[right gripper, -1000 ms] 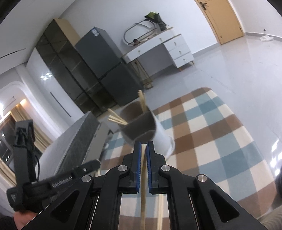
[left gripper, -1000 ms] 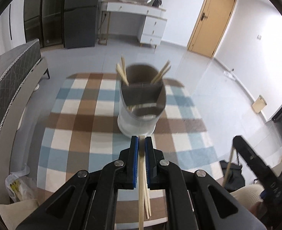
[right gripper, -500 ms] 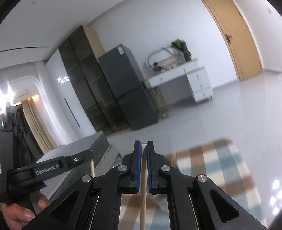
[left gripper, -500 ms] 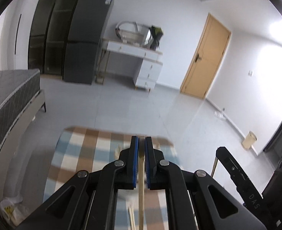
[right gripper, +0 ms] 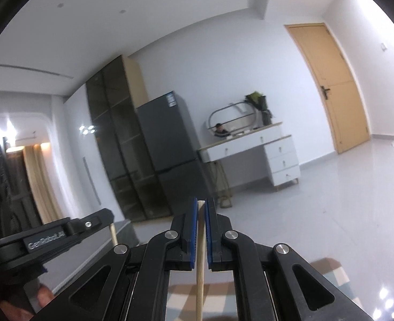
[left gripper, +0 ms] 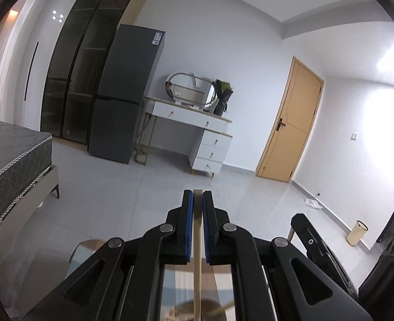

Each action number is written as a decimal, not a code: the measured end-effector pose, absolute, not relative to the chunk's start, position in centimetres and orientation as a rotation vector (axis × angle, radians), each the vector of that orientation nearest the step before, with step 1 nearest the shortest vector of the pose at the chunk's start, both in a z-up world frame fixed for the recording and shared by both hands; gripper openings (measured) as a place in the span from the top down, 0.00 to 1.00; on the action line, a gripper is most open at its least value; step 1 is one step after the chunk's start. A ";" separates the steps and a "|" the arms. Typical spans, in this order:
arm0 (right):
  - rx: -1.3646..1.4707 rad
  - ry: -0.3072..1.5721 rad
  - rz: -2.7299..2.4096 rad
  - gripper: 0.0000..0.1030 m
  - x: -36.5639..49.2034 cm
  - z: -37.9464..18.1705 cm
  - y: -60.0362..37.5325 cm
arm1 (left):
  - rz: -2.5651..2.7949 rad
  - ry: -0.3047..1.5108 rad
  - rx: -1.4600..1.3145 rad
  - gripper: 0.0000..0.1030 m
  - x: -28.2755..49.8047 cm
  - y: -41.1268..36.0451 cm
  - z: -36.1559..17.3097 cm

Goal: Organize utensils
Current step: 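Raise both held chopsticks high and carry them toward the grey caddy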

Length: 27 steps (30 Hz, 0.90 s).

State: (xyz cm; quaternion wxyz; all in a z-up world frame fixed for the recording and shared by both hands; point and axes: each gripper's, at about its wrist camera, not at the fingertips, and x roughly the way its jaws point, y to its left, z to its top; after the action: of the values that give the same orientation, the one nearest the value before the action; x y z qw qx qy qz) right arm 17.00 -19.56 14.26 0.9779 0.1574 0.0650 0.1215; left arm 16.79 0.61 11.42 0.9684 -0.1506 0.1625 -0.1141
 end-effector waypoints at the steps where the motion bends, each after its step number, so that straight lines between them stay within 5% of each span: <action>1: 0.335 0.130 0.225 0.95 17.6 13.8 -19.8 | -0.229 0.329 -0.306 0.98 17.3 0.6 10.9; 27: 0.393 0.122 0.096 0.95 21.2 7.3 -21.8 | -0.259 0.350 -0.256 0.98 19.5 -2.2 7.7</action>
State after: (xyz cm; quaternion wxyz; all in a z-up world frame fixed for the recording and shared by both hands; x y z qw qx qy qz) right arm 21.18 -21.75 7.27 0.9777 0.1951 0.0606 0.0476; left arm 19.47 -2.19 7.74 0.9683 -0.1266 0.1732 -0.1280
